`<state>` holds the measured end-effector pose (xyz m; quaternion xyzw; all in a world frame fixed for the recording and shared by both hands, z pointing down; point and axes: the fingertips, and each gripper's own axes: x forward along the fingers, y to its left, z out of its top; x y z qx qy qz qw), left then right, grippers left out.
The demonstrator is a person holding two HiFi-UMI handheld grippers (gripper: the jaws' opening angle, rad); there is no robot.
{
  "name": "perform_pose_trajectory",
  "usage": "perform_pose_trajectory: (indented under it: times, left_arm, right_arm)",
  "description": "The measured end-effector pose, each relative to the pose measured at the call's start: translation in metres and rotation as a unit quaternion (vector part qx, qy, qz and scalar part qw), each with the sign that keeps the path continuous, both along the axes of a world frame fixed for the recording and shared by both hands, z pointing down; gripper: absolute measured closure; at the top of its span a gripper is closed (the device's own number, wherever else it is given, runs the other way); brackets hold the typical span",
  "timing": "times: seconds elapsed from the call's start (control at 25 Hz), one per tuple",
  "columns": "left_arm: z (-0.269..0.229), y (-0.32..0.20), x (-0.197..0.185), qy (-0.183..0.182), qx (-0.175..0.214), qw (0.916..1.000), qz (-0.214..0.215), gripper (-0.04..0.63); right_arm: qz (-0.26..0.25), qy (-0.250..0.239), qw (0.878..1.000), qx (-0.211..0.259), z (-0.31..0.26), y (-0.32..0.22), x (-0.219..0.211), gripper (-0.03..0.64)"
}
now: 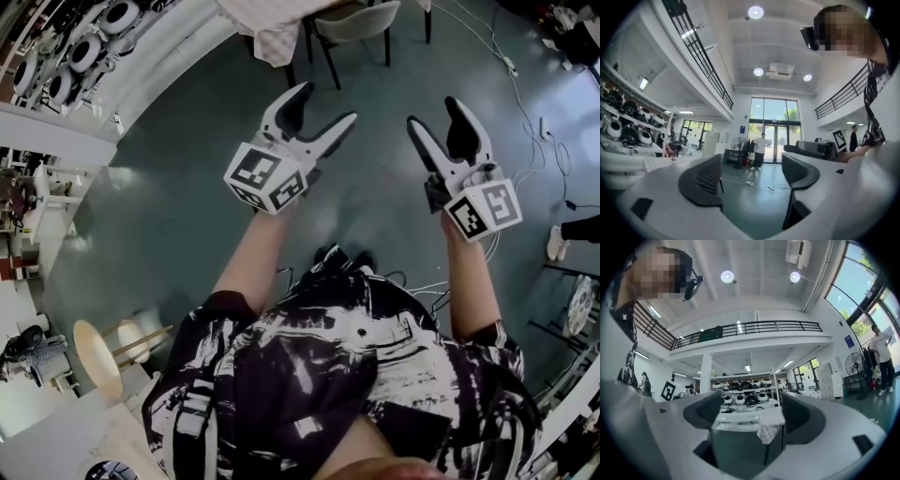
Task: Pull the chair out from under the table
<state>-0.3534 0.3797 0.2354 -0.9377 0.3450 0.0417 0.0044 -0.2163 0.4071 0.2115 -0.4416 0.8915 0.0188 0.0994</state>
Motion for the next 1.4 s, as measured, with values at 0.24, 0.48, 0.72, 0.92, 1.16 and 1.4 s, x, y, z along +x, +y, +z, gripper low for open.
perform_pose_trajectory:
  times: [0.24,0.48,0.72,0.92,1.16,1.4]
  left_arm:
    - [-0.014,0.005,0.011,-0.005,0.055,0.9983,0.021,0.023]
    - [-0.009,0.001,0.027,-0.027,0.066,0.9972,0.023,0.023]
    - [-0.001,-0.008,0.071,-0.031,0.07,0.9965,0.034,0.023]
    - [0.001,-0.024,0.105,-0.027,0.064,0.997,0.036,0.023]
    - [0.003,-0.076,0.131,-0.034,0.06,0.9968,0.041,0.023]
    - [0.015,-0.168,0.148,-0.031,0.063,0.996,0.056,0.024]
  right_arm:
    - [0.022,0.037,0.995,0.089,-0.005,0.0,0.019,0.041]
    - [0.011,0.03,0.996,0.084,0.001,-0.003,0.043,0.04]
    - [0.012,0.031,0.997,0.074,0.01,-0.01,0.089,0.041]
    - [0.016,0.029,0.997,0.068,0.011,-0.027,0.13,0.041]
    - [0.026,0.027,0.997,0.07,0.008,-0.071,0.161,0.041]
    - [0.034,0.034,0.996,0.069,0.018,-0.153,0.168,0.041]
